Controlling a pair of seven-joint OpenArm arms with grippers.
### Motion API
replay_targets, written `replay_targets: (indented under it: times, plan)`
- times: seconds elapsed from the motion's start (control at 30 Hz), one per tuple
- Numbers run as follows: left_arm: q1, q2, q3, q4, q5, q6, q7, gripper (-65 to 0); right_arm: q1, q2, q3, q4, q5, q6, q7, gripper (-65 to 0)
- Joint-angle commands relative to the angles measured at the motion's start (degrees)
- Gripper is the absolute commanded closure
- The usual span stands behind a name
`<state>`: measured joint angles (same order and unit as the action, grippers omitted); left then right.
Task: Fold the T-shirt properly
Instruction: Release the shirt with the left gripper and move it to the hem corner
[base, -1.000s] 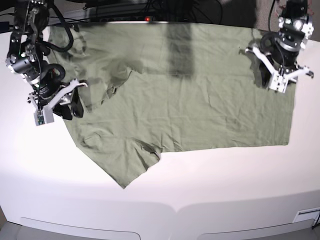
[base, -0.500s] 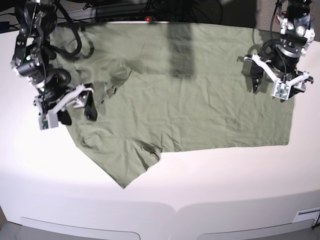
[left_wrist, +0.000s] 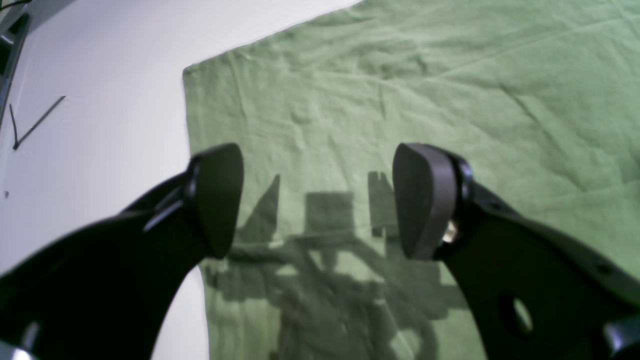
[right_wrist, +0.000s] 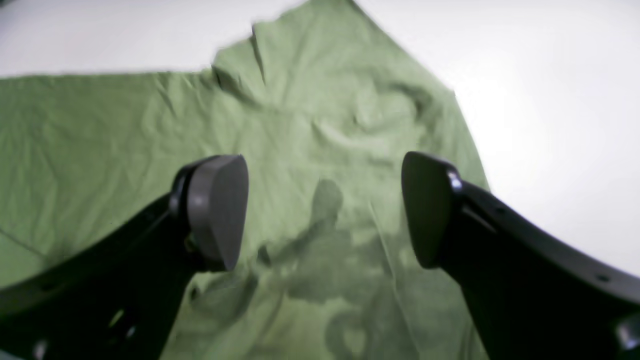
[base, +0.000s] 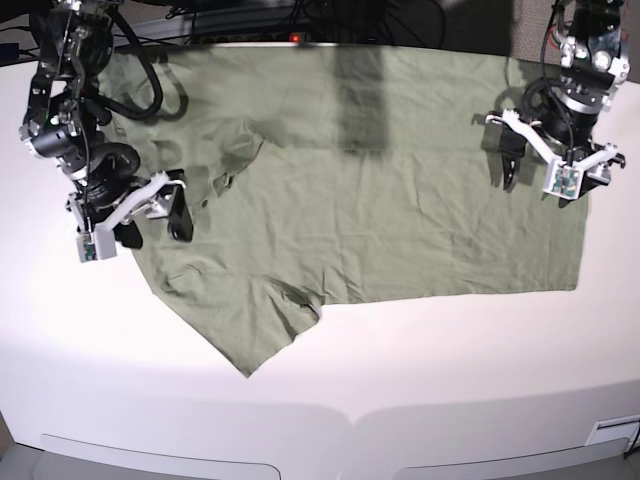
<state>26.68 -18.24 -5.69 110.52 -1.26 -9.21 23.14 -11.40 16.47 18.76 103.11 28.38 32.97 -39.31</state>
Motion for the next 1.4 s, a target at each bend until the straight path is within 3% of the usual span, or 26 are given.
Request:
replay_targets:
  times: [0.0, 0.27, 0.33, 0.47, 0.6, 0.8, 1.1, 1.27, 1.37]
  plan:
    - [-0.2, -0.7, -0.4, 1.1, 0.7, 0.2, -1.4, -45.4, 0.9, 0.5, 0.3, 0.9, 0.8, 0.0, 0.9, -47.5]
    - [-1.2, -0.7, -0.4, 1.1, 1.8, 0.2, -1.2, -45.3, 0.9, 0.5, 0.3, 0.9, 2.3, 0.1, -0.1, -47.5]
    - [-2.5, -0.7, -0.4, 1.0, 1.8, 0.2, 2.1, -45.2, 1.1, 0.5, 0.3, 0.9, 2.3, 0.1, -0.9, -47.5]
    - [-9.5, -0.9, -0.4, -1.4, 1.8, 0.1, 7.1, -45.1, 3.4, 0.5, 0.3, 0.9, 2.3, 0.1, -2.1, -47.5]
    - [-19.6, -1.6, -0.4, -8.0, 1.6, -3.8, 7.5, -45.1, 7.4, 0.5, 0.3, 0.9, 2.3, 0.1, -7.3, -47.5]
    - [-38.3, -4.3, -0.4, -30.4, -2.5, -10.6, 11.8, -45.1, 13.0, 0.5, 0.3, 0.9, 4.1, 0.1, -15.6, -47.5]
    - [-65.8, -9.3, -0.3, -72.6, -7.5, -20.3, 13.2, -45.1, 14.5, 0.5, 0.3, 0.9, 8.3, 0.1, -16.3, -47.5]
    - [-72.9, -10.5, -0.3, -89.5, -8.5, -24.1, 12.9, -45.1, 14.5, 0.5, 0.3, 0.9, 8.3, 0.1, -18.4, -47.5]
    - [-73.2, -10.2, -0.3, -96.1, -8.0, -24.9, 8.6, -45.1, 14.5, 0.5, 0.3, 0.9, 8.3, 0.1, -19.1, -47.5]
